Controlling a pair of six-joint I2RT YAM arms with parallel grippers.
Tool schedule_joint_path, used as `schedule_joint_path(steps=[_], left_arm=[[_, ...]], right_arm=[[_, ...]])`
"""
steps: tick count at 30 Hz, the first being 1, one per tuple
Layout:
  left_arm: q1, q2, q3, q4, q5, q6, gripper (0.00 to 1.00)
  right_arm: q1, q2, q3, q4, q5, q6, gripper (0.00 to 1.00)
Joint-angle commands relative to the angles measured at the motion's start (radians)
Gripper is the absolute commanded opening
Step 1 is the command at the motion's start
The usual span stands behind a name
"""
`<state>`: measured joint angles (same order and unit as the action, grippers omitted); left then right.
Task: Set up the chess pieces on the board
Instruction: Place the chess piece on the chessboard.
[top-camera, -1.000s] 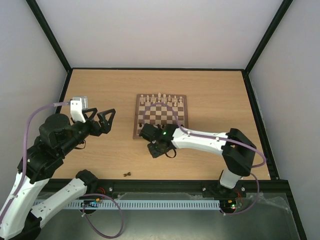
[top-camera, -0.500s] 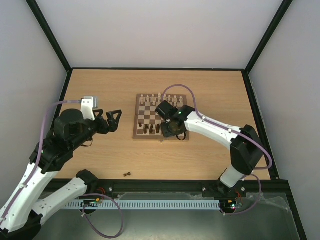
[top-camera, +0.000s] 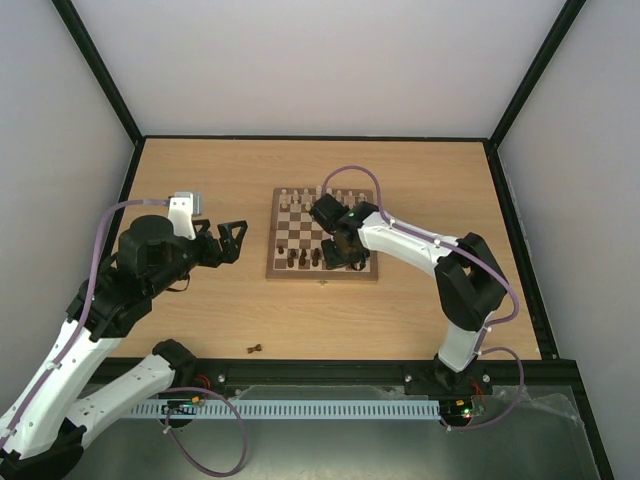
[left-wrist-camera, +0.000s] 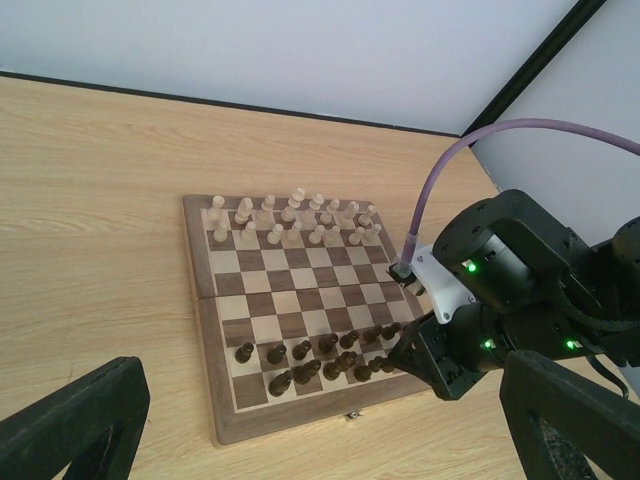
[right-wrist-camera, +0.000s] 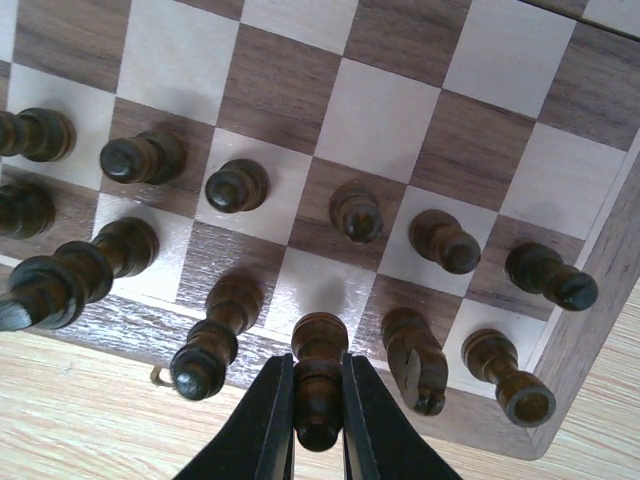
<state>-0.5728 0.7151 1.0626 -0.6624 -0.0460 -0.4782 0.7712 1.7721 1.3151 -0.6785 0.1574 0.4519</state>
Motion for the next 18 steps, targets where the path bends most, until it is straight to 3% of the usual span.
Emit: schedule_joint_path(steps=[1,18], left_arm=[[0.005,0.007,-0.011,0.027,-0.003,0.015,0.99],[0.007,0.019,-0.024,0.041,-0.003,0.018,0.99]], right_arm=[[-0.019,0.024,0.027,-0.020,-0.013,-0.024,0.11],[-0.026,0.066,0.042,0.001,-0.035,-0.040,0.18]])
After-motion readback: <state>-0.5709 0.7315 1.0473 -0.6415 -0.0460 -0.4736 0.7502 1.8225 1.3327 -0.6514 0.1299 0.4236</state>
